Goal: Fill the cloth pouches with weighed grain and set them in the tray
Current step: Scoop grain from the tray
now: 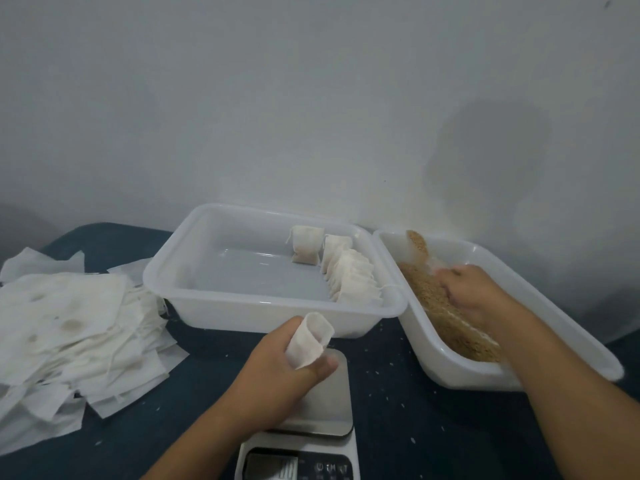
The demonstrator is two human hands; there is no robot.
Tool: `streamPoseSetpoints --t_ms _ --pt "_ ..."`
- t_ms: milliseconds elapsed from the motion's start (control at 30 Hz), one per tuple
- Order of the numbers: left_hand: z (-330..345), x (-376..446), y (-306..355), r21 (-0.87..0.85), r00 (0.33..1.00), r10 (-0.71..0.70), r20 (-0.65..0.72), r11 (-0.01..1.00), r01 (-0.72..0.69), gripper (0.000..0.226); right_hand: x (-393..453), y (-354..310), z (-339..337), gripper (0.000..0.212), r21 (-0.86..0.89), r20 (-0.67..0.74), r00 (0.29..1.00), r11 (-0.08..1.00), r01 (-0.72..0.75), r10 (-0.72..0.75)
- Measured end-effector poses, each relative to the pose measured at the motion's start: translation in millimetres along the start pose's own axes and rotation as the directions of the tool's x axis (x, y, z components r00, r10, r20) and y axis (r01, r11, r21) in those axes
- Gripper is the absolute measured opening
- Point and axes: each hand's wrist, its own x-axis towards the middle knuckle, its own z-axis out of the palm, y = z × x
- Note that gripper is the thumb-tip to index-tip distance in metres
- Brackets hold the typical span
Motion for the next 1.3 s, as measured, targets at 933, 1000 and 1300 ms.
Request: streamPoseSetpoints --t_ms 933,1000,1300 --pt "-16 8 -11 0.164 0.991 -0.004 -0.134 0.986 0.026 0.019 -190 -66 -53 0.029 0.036 0.445 0.85 0.954 0.298 -0.283" --pt "-16 8 -10 0.163 0.992 0.0 -0.13 0.986 0.021 0.02 -190 -71 -55 0.029 0.003 0.458 0.847 0.953 0.301 -0.269" --pt "-11 5 -13 0.371 0.996 0.084 -0.035 0.926 -0.065 0.028 -191 -102 -61 0.028 -0.193 0.548 0.806 0.903 0.383 -0.224"
